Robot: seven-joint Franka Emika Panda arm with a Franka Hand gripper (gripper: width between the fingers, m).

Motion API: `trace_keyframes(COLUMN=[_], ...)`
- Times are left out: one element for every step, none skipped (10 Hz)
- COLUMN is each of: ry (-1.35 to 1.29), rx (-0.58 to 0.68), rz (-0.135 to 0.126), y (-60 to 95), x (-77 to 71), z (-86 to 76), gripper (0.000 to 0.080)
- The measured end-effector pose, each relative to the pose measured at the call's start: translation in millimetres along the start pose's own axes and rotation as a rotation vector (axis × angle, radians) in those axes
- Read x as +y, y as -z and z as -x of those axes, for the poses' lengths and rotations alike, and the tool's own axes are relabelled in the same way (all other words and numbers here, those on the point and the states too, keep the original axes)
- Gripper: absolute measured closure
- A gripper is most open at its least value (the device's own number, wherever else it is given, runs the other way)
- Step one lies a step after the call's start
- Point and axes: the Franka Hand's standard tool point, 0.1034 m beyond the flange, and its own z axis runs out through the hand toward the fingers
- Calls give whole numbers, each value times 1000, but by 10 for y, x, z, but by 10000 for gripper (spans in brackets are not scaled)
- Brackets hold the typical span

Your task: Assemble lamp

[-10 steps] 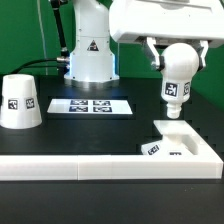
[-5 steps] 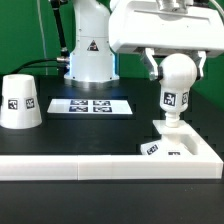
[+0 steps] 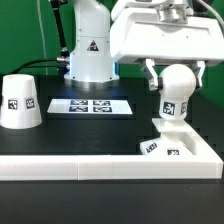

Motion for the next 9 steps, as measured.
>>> trace_keyframes(ry=[1, 3, 5, 6, 5, 5, 5, 5, 5], rx=[17, 48, 69, 71, 66, 55, 55, 55, 54], rz=[8, 20, 27, 28, 26, 23, 23, 23, 23], y=[-3, 2, 6, 6, 4, -8, -9, -10, -12], x=[8, 12, 6, 4, 7, 1, 2, 1, 1], z=[23, 33, 41, 41, 34, 53, 54, 55, 58], gripper=[222, 220, 220, 220, 220, 220, 130, 109, 109])
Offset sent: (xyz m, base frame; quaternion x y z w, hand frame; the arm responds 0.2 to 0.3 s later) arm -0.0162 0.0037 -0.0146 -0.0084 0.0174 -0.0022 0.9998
